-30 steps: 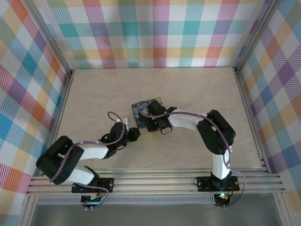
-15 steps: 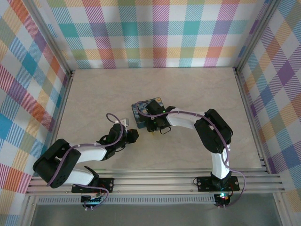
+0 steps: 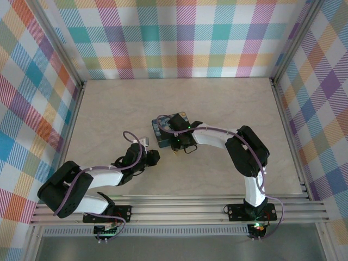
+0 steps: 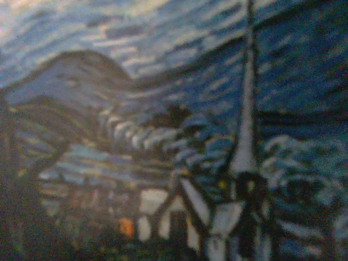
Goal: Unlock a padlock with a key
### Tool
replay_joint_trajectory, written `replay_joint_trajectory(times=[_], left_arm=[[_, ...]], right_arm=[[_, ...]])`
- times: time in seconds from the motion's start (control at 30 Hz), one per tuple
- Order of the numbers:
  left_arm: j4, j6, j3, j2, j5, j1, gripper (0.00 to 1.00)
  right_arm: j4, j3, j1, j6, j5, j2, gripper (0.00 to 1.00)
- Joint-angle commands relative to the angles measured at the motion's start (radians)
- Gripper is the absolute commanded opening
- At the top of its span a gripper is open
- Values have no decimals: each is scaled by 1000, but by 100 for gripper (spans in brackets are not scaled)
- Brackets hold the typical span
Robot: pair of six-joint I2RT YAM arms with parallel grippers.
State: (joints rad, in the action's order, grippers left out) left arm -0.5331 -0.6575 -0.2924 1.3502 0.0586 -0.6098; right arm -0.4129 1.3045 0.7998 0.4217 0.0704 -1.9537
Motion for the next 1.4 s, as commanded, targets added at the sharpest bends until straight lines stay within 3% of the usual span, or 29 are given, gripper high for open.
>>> replay_joint_trajectory(times=[0.0,0.2,0.37,0.57,0.8,1.03,1.37], left_arm=[[-36,54,26,-40,5,7,18],[-17,118,37,-126,25,7,29],[0,41,26,-132,85,9,37],[-243,-125,82,-24,105,9,38],[-436,-403,30,164,151,8,31],[-512,-632,13,256,77,-6,28],[-586,-793,-7,309,-4,-70,27]], right_arm=[[-21,18,-2,15,-12,6,8],[-3,-11,-35,72,-89,52,0],[-2,-16,-47,97,-173,74,0],[52,-64,-63,148,-271,95,0],[147,-129,-102,264,-375,129,0],[200,-150,-136,380,-441,150,0],[240,-154,-147,452,-476,142,0]])
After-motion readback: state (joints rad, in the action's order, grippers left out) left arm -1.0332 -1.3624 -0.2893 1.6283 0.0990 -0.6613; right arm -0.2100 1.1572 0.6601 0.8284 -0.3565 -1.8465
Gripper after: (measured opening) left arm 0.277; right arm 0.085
